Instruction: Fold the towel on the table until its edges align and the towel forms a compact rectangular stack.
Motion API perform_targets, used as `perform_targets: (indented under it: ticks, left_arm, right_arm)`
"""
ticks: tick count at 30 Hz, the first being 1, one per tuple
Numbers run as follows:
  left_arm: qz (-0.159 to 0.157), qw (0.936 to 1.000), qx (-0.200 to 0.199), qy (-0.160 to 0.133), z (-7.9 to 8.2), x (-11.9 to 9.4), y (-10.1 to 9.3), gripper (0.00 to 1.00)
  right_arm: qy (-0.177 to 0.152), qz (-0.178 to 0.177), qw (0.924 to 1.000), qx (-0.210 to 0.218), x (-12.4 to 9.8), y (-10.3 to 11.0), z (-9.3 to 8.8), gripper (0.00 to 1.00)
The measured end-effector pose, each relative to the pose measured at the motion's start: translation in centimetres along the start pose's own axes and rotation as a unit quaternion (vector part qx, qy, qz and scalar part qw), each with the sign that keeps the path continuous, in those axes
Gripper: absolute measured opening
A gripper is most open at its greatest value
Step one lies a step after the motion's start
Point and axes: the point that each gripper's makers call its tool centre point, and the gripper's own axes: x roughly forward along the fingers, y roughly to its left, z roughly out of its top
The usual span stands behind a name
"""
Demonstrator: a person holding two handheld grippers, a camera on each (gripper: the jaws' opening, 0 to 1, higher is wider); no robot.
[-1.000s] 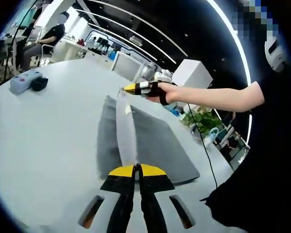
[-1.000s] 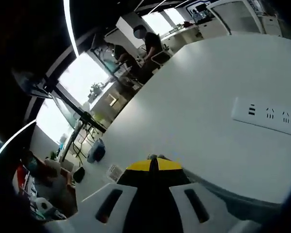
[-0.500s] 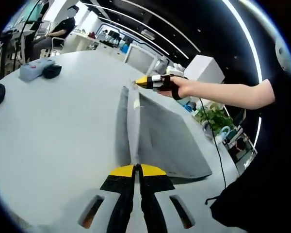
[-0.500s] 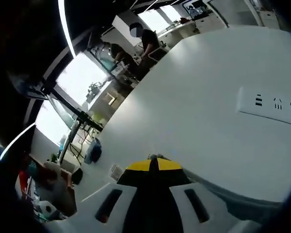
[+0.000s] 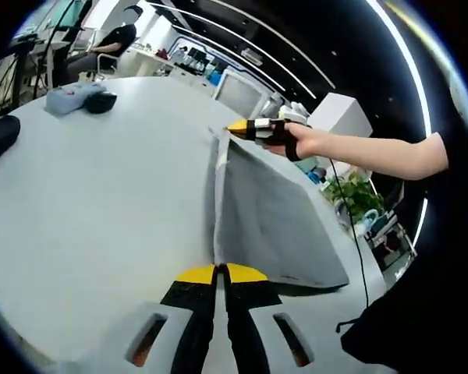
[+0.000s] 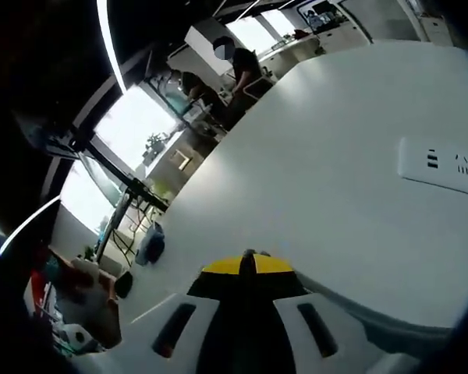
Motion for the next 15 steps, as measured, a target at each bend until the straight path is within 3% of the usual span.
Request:
perform_targets:
  ticks: [6,15]
  left_arm:
    - [0.004,1.0000,-0.006,-0.003,0.0,-0.1,-0.1,0.04]
    - [0.016,0.9997,-0.011,-0.017,0.6,-0.4,-0.3,0.06]
  right_arm:
    - [-0.018,0.009,0.9998,0.000,0.3,0.3,0.7,0.00]
    - [-0.014,0.012,0.9998,-0.002,-0.7,-0.1,0.6,0.00]
